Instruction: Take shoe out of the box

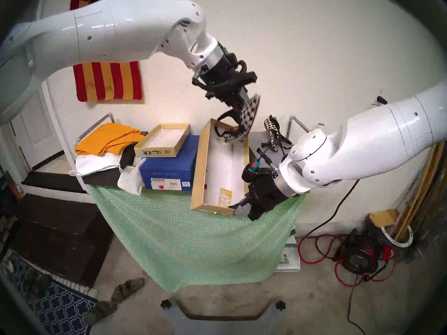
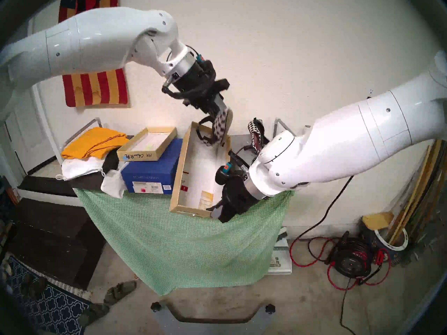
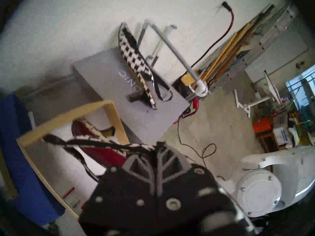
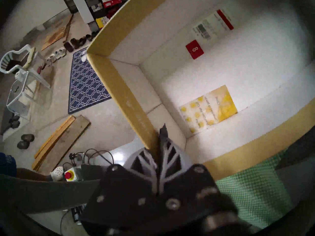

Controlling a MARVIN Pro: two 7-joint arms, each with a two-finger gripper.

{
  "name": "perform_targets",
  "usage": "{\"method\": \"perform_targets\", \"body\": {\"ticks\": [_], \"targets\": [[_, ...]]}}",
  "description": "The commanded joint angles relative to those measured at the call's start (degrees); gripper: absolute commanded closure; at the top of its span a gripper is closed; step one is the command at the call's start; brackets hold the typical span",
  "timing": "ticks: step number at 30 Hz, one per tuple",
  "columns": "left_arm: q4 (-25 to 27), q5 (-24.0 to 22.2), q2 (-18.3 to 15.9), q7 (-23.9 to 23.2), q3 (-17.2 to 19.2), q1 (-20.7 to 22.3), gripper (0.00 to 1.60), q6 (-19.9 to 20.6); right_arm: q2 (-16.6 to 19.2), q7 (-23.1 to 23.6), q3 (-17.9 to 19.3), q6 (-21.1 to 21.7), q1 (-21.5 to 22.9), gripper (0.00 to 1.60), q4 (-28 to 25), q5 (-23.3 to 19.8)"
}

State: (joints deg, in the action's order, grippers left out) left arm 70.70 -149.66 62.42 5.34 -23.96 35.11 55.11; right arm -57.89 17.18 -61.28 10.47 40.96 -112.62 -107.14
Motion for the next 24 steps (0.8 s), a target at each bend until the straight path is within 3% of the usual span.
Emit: {"method": "perform_targets", "body": {"ticks": [1,10,15,16,24], "targets": [[-4.72,-0.59,-6.23,-1.58,1.32,4.81,1.6,-0.11,2.08,2.35,-3.43,2.13,0.3,1.6,-2.65,0.04],[-11.21,0.31,-4.39,-4.91,-2.75,2.48,1.6,-0.11,6.54,4.16,-8.43,3.02,5.61,1.6,-5.84,1.63],[-12.36,1.2,-3.58,-6.73,-6.24,2.92,1.6,-0.11,8.12,1.35,-10.25,0.69,5.81,1.6,-7.16,3.49],[-12.36,1.3,-3.67,-6.75,-6.5,2.8,1.6,-0.11,8.49,-1.52,-10.2,-1.06,6.02,1.6,-7.45,4.47],[-11.82,2.09,-3.45,-6.77,-8.2,2.1,1.6,-0.11,10.59,-7.84,-4.28,-8.87,8.62,1.6,-7.13,6.57]]}}
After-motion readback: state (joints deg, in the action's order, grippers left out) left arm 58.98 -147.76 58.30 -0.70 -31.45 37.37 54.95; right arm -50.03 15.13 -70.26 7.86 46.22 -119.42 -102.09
